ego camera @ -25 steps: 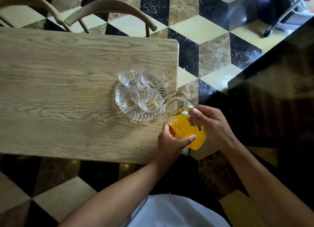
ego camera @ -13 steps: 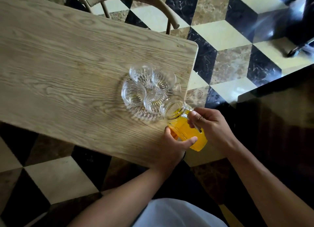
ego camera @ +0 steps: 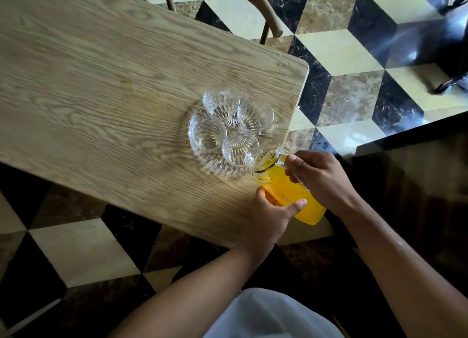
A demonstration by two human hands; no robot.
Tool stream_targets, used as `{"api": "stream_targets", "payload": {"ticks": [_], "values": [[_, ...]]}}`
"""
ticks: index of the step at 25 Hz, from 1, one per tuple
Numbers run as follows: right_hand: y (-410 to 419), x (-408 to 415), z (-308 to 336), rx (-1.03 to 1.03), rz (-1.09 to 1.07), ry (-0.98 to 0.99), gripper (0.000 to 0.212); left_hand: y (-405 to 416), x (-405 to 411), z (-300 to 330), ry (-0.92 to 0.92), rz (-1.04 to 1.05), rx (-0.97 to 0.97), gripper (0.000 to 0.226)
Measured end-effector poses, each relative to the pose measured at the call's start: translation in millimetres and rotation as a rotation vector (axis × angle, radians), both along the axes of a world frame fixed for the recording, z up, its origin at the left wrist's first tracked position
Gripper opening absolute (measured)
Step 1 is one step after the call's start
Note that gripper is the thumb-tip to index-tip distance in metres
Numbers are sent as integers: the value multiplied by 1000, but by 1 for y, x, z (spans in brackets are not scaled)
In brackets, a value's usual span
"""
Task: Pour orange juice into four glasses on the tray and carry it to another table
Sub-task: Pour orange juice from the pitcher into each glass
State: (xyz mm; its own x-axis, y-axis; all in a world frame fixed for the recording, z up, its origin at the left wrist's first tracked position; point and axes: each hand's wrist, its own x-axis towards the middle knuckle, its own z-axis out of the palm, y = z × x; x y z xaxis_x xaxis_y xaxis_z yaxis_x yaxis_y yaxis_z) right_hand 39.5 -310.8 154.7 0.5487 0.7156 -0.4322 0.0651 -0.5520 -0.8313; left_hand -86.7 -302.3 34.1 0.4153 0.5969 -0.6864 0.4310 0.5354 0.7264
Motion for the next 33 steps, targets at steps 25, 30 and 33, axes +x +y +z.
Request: {"api": "stream_targets", "payload": {"ticks": [25, 30, 33], "values": [[31, 9, 15, -171, 38, -165, 42, -8, 23, -2, -90, 102, -154, 80], [36, 8, 16, -188, 32, -185, 42, -7, 22, 0, -92, 107, -208, 61], [38, 9, 15, -192, 23, -187, 43, -6, 22, 2, -120, 105, -236, 59]]}}
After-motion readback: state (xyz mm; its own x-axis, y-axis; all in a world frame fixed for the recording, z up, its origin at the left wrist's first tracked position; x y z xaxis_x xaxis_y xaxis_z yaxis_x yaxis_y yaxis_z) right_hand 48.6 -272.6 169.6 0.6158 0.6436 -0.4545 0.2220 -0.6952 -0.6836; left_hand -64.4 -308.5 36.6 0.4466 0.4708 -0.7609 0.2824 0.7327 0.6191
